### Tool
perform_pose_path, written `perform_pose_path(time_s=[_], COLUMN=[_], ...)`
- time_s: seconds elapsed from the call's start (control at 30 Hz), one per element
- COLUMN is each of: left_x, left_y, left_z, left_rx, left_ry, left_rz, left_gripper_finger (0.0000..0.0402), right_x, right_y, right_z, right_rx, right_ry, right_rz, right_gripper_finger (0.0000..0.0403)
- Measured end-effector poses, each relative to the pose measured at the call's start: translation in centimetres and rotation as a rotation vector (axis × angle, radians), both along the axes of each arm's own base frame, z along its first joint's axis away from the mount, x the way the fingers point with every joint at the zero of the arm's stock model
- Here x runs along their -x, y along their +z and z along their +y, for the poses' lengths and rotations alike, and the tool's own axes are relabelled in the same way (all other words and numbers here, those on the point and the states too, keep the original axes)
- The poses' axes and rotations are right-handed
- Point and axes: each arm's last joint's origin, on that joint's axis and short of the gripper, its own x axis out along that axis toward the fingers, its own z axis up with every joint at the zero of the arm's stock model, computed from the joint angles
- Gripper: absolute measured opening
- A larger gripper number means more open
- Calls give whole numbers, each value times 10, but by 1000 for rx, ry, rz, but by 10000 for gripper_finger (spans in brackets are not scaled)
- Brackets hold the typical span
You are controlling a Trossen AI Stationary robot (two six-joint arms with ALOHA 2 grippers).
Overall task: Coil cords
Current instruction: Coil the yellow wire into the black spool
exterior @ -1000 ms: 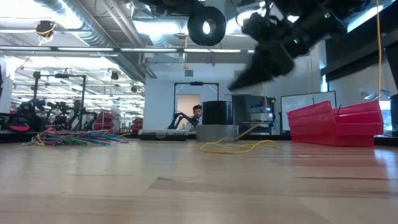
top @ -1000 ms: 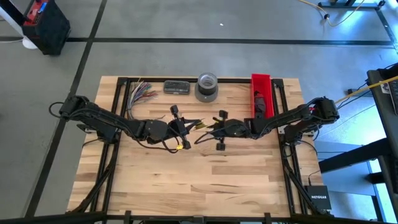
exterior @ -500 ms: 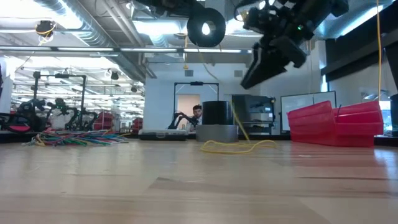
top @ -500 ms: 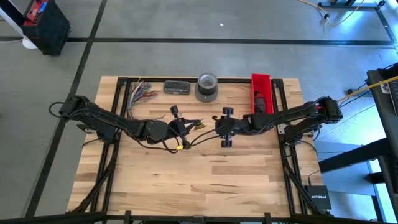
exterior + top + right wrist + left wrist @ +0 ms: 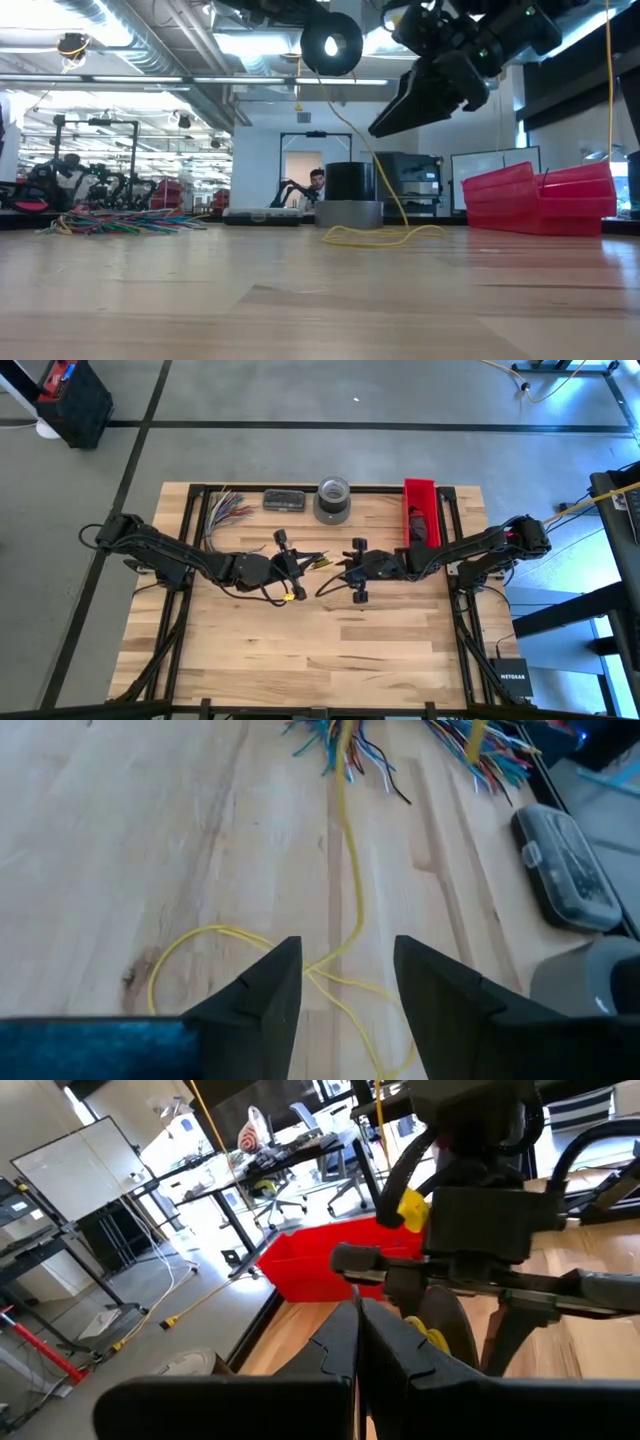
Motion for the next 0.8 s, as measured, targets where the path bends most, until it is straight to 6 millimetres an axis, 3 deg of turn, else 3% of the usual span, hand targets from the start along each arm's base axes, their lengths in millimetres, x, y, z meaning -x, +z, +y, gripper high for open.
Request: perform_pose_path(time_s=[0.23,0.4,0.8], left_x=[0,0,0], left_y=[0,0,0], left_z=[0,0,-1], left_rx=[0,0,-4], left_ry=[0,0,-6], left_rz=[0,1,6], left_gripper_finger=[1,1,1], right_x=[-4,-8,-8], right_y=[-11,-26,-29], right_z=[-10,-14,-12], right_rx=[-74,-169,-271], right_ry=[-80,-3,67], right_rz=[28,92,122], right_gripper_finger=[166,166,166])
